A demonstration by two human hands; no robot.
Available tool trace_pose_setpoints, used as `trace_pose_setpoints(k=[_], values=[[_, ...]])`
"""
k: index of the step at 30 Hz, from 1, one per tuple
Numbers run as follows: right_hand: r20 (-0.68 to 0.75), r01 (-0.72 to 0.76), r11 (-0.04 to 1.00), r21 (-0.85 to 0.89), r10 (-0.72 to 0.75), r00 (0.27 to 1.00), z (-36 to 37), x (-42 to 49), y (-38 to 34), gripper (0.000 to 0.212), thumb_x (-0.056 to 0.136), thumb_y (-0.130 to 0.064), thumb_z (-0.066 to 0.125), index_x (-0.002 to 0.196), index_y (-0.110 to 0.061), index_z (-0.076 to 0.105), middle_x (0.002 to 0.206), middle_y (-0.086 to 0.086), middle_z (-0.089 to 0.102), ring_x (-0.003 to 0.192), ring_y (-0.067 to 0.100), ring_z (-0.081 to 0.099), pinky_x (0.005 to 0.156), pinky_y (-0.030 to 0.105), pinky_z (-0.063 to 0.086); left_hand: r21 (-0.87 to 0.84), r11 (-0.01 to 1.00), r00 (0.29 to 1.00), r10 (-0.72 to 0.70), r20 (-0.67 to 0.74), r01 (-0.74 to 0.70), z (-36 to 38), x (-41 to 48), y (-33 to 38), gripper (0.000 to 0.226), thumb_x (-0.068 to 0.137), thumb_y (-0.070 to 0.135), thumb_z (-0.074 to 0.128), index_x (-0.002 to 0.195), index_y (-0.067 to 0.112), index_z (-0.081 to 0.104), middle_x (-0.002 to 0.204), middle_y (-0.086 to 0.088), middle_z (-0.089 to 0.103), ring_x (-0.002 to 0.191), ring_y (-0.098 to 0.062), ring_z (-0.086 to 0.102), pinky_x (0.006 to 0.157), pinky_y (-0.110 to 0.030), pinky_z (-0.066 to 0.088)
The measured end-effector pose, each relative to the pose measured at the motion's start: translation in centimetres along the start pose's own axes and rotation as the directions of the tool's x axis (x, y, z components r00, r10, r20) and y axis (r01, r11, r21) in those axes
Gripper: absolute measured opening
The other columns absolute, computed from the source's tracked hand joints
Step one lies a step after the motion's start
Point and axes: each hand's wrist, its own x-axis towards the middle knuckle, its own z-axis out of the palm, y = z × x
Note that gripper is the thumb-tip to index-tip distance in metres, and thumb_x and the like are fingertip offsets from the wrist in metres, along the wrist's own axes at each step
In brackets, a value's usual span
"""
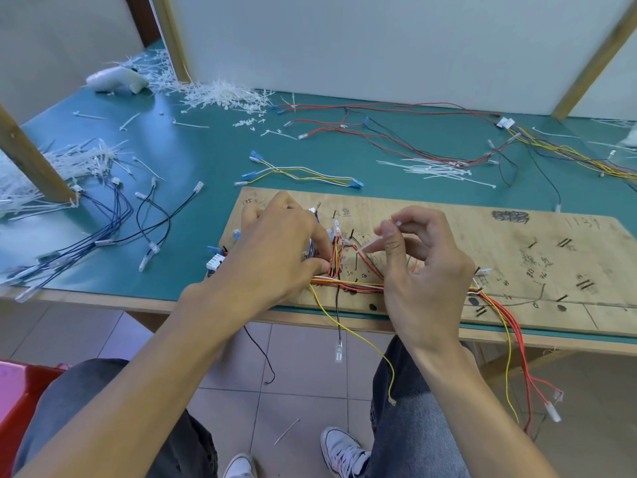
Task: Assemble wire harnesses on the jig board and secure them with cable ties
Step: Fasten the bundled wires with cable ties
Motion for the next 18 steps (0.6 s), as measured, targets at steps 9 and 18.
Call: trace_pose_setpoints(k=[9, 18], values=[[-0.010, -0.045, 0.997, -0.067, 0.044, 0.999, 0.27, -0.21, 0.20, 0.017, 0.102, -0.021, 0.072, 0.110, -0.022, 0.057, 0.082, -0.014, 0.074, 0.076, 0.001, 0.076, 0.071, 0.030, 0.061, -0.004, 1.000, 1.000, 0.005, -0.009, -0.005, 0.10, -0.13, -0.07, 0.018, 0.081, 0.047, 0.083, 0.076, 0.051, 0.065, 0.107, 0.017, 0.064, 0.119, -0.004, 0.036, 0.086, -0.032, 0.014], [-0.058, -0.016, 0.987, -0.157, 0.007, 0.998, 0.44, -0.49, -0.05, 0.017, 0.103, -0.026, 0.071, 0.111, -0.026, 0.056, 0.085, -0.015, 0.071, 0.078, 0.000, 0.074, 0.071, 0.031, 0.060, 0.010, 1.000, 1.000, 0.008, -0.015, -0.008, 0.24, -0.11, -0.09, 0.012, 0.080, 0.047, 0.084, 0.087, 0.046, 0.075, 0.109, 0.017, 0.063, 0.120, -0.004, 0.036, 0.085, -0.032, 0.014]])
